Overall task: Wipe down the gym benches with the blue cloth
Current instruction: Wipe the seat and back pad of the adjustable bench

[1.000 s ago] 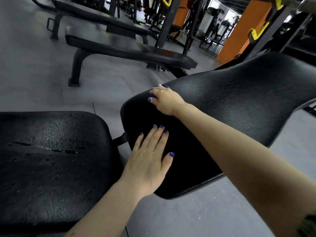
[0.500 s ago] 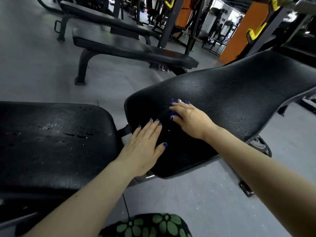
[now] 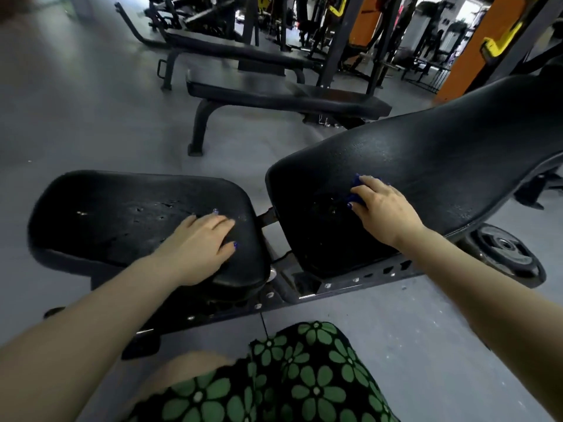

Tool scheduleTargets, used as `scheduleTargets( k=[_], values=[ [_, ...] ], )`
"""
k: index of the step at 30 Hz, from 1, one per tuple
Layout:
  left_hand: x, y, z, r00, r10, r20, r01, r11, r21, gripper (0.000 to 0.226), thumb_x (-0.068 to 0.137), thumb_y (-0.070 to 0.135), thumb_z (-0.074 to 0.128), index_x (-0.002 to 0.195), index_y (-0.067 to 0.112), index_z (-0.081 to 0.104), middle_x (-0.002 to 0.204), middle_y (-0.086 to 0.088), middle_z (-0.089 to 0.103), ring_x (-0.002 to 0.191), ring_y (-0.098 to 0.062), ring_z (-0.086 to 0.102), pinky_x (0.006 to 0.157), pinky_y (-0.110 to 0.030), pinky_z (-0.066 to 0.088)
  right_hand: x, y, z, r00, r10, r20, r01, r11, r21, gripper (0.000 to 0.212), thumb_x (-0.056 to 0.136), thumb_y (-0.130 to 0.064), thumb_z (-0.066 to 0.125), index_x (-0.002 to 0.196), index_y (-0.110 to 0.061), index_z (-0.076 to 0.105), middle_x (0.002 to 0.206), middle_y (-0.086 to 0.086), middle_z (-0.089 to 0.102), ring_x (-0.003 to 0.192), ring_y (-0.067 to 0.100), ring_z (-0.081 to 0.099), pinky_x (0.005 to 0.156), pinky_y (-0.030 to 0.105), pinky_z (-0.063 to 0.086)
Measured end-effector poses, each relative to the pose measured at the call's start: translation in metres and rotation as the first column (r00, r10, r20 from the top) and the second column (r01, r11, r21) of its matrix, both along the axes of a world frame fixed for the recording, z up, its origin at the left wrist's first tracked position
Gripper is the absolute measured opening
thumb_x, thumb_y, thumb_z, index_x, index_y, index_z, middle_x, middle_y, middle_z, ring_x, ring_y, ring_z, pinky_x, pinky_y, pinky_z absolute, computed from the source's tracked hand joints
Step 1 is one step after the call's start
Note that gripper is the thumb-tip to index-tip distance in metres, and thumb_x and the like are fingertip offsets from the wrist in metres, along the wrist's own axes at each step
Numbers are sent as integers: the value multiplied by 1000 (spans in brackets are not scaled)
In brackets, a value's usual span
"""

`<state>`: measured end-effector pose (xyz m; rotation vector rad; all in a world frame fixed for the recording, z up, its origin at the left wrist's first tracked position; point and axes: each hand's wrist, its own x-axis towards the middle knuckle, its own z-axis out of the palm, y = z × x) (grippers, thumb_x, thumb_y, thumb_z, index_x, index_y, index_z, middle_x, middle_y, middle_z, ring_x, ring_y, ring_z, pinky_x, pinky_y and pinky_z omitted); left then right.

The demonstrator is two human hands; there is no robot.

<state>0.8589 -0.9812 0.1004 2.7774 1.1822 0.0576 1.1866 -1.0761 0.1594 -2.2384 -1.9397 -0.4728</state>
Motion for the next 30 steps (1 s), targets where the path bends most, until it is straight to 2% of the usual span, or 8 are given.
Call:
scheduleTargets(
  k=[4, 8, 12, 18, 21, 24, 26, 30],
  values=[
    [-5, -8, -10, 1000, 0, 24, -2, 997, 79, 58, 100, 51, 24, 151, 23, 28, 158, 8, 23, 147, -9, 12, 120, -38, 10, -5, -24, -2, 998, 67, -12, -67, 997, -35, 31, 91, -19, 64, 119, -4, 64, 126, 14, 61, 114, 37, 60, 96, 44, 49],
    [-5, -8, -16, 996, -25, 89, 11, 988, 155, 60, 97, 49, 16, 143, 22, 44, 153, 6, 35, 145, -12, 23, 120, -40, 16, 9, -49, 4, 998, 27, 49, -23, 997, -67, 33, 93, -21, 62, 123, -7, 62, 133, 8, 60, 128, 29, 53, 113, 46, 32],
    [-8, -7, -21, 991, -40, 127, 15, 981, 195, 57, 95, 47, 25, 132, 18, 58, 143, 1, 51, 139, -16, 38, 116, -43, 27, -24, -39, -13, 996, -87, 37, 84, 994, 64, 24, 87, -11, 68, 108, 0, 66, 119, 17, 64, 118, 42, 57, 103, 55, 41],
    [-10, -8, -20, 989, -32, 146, 8, 986, 166, 53, 98, 47, 31, 137, 21, 53, 147, 4, 45, 142, -14, 32, 118, -41, 22, -102, -16, -57, 960, 274, 52, -265, 954, -139, 31, 86, -27, 54, 106, -9, 68, 121, 12, 65, 121, 32, 58, 108, 45, 38],
    [-12, -5, -21, 987, -54, 153, 23, 980, 199, 61, 93, 49, 22, 126, 20, 63, 137, 2, 57, 134, -16, 45, 112, -43, 34, -95, -20, -49, 933, 358, 26, -336, 897, -287, 41, 92, -35, 41, 118, -14, 64, 133, 4, 59, 131, 23, 50, 115, 35, 28],
    [-11, -4, -23, 989, -45, 142, 15, 979, 204, 59, 90, 48, 26, 113, 18, 70, 126, 0, 65, 125, -19, 55, 105, -46, 42, -50, -3, -19, 959, 284, 1, -273, 924, -268, 38, 93, -35, 46, 118, -13, 64, 132, 4, 61, 127, 22, 54, 111, 35, 32],
    [-10, -3, -23, 989, -48, 140, 18, 979, 205, 57, 90, 48, 28, 111, 17, 71, 124, -2, 66, 122, -20, 57, 104, -46, 43, -12, 24, 6, 991, 132, 11, -127, 969, -211, 30, 96, -27, 54, 120, -12, 63, 132, 8, 61, 126, 27, 54, 109, 34, 30],
    [-10, -4, -21, 991, -44, 125, 20, 981, 191, 56, 90, 45, 31, 110, 13, 72, 121, -6, 67, 119, -23, 60, 101, -49, 45, 8, 71, 13, 987, -151, -45, 145, 983, -113, 26, 97, -28, 52, 116, -14, 63, 127, 12, 60, 120, 34, 53, 100, 37, 37]
  ],
)
